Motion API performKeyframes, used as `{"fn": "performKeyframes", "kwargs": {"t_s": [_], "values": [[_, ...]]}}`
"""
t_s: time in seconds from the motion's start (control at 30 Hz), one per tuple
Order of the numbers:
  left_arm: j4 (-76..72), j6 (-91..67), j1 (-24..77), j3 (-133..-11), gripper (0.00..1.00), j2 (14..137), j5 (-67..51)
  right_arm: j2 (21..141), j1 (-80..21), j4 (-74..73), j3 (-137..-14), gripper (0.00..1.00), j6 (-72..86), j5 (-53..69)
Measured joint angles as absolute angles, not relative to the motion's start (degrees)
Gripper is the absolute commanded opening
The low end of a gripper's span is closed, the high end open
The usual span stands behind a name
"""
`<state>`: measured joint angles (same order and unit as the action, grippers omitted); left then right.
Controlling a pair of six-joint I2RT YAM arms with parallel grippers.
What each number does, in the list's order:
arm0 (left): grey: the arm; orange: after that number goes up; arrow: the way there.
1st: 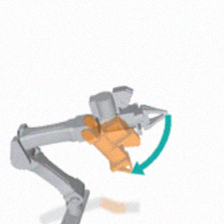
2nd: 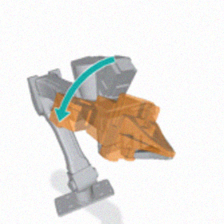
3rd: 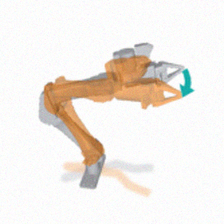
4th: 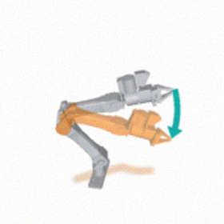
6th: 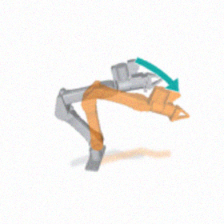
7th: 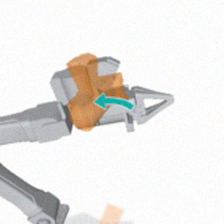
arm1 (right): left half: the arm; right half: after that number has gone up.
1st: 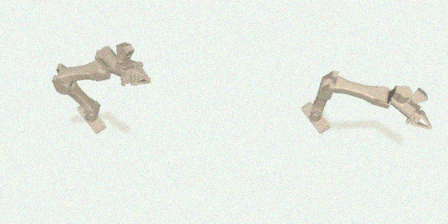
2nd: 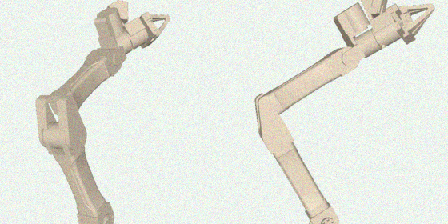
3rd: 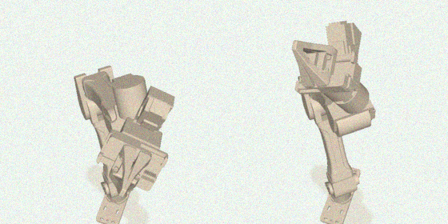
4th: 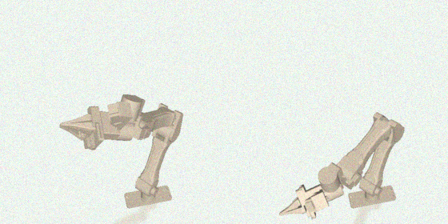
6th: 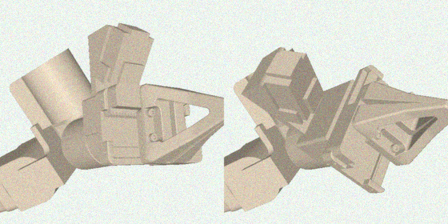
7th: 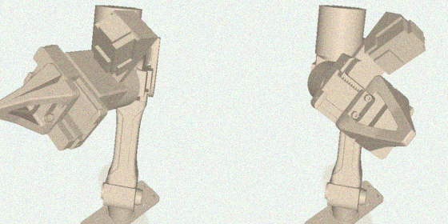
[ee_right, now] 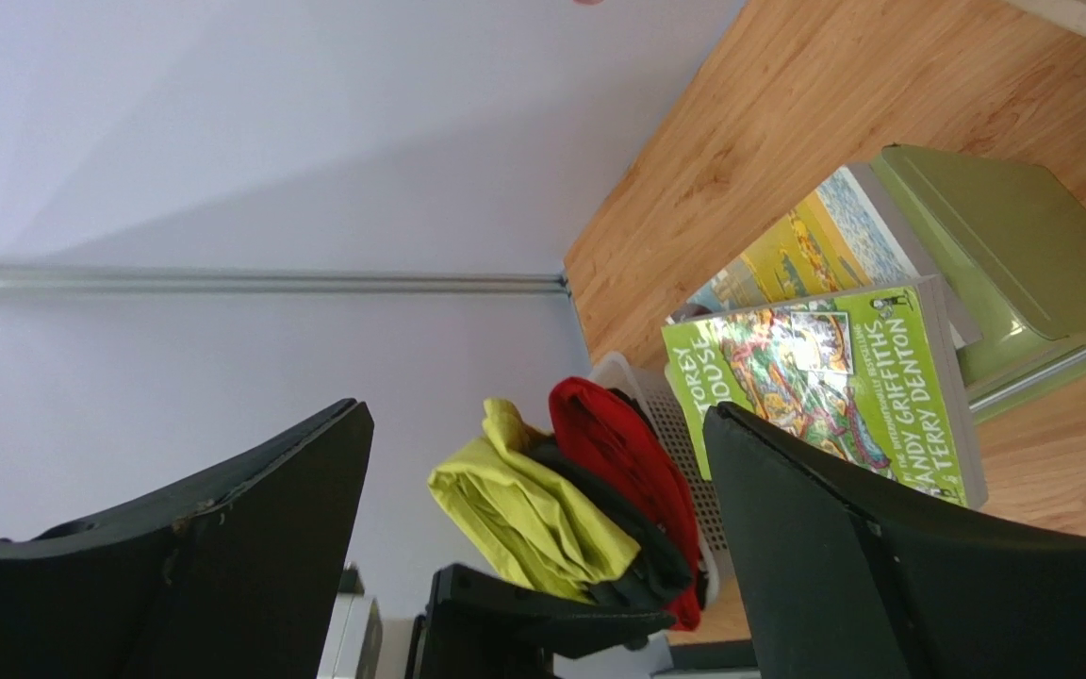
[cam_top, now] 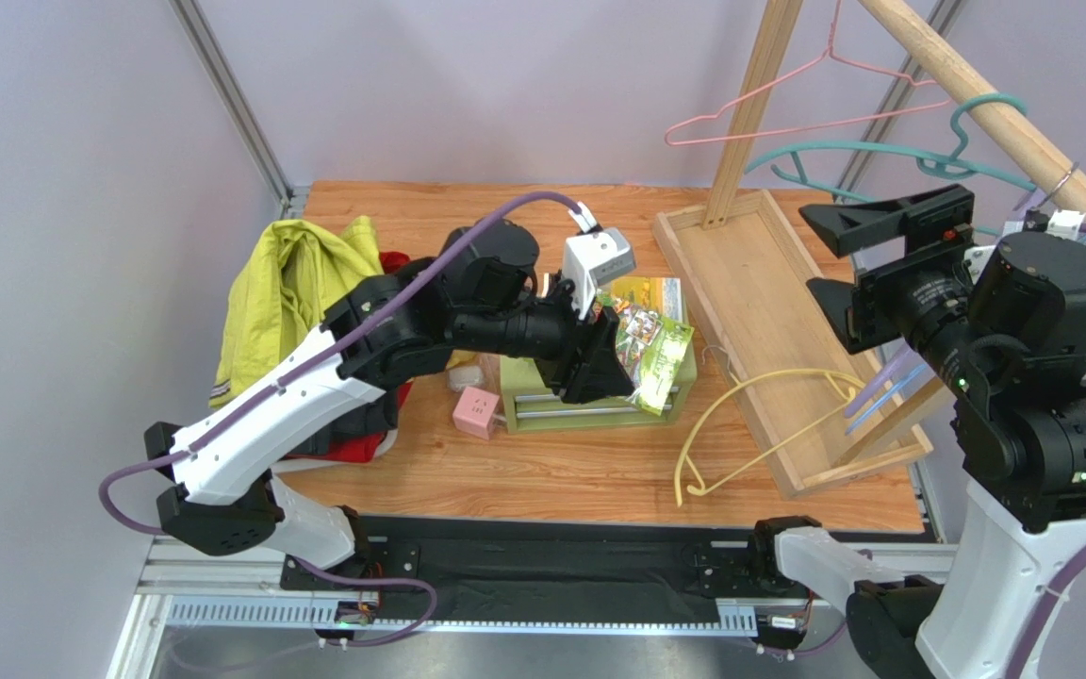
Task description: Remove the trousers from the hanger
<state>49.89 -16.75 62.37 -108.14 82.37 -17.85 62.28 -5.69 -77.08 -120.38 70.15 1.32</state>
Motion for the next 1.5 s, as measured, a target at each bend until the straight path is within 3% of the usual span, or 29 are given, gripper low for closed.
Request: {"fn": "performKeyframes", "kwargs": {"t_s": [0.53,0.87,1.2,1.5], "values": [[41.58,-29.41,69.95,-89.36,0.50,76.49,-19.11,61.41,-5.69,-77.36,-120.16,0.92,48.34,28.93],[30.48,-44.51,77.95,-77.12,0.54,81.32,-1.85,59.90,-5.69,-77.49,-118.54,0.91,41.80,37.65],[19.33,-62.22,83.57,-69.32,0.68,91.37,21.39,53.39,-5.69,-77.38,-117.71,0.90,40.71,41.34],[3.01,-68.73,83.66,-64.10,0.66,102.52,26.24,47.07,-5.69,-77.32,-115.87,0.90,40.66,43.44]]}}
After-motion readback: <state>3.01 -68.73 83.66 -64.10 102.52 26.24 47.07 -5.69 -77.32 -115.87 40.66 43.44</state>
